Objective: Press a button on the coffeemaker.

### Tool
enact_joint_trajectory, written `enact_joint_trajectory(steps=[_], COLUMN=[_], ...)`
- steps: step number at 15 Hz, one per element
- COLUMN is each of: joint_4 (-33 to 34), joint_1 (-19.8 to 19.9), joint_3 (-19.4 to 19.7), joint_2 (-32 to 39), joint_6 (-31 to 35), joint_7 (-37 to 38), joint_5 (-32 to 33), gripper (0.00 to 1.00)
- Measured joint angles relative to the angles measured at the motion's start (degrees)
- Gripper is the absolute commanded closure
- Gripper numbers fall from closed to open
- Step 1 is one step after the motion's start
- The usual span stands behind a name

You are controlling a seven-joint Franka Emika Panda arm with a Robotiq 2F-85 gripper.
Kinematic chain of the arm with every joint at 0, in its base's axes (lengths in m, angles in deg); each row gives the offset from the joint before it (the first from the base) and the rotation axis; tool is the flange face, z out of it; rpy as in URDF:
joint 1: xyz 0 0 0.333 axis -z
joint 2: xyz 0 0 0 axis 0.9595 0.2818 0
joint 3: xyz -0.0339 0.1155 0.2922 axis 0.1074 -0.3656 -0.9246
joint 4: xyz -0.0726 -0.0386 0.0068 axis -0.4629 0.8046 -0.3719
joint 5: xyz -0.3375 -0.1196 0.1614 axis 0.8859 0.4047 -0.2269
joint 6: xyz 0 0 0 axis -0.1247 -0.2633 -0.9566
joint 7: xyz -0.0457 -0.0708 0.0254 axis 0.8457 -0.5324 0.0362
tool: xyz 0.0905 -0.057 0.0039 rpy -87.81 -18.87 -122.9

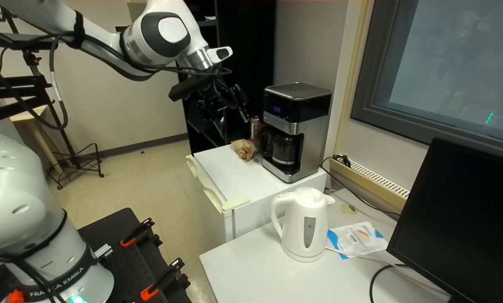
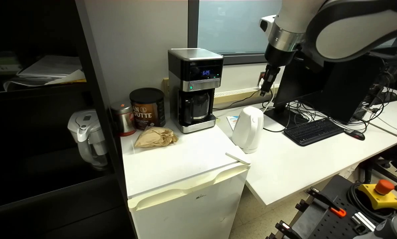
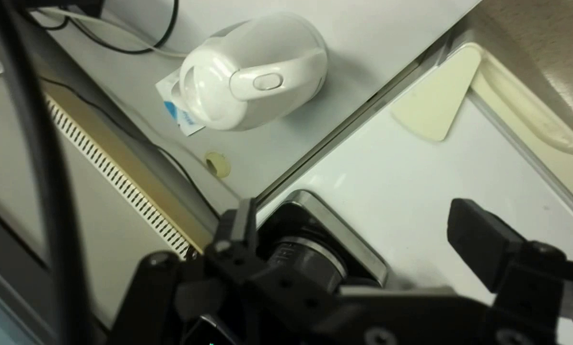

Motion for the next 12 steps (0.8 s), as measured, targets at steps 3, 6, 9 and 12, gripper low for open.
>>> enact_joint_trajectory(steps=[3, 6, 9, 12], joint_4=[0.0, 1.0, 3.0, 5.5], joint_1=[2.6, 4.3, 4.9, 4.6], joint_3=[-3.4, -5.6, -6.7, -6.9], joint_2=[2.6, 5.0, 7.5, 10.5], joint_6=[5.1, 6.8, 7.0, 7.0], joint_7=[8.1, 17.2, 28.0, 37.6], joint_5=[9.5, 19.4, 30.4, 39.9], gripper=[0.40, 0.63, 0.85, 0.99])
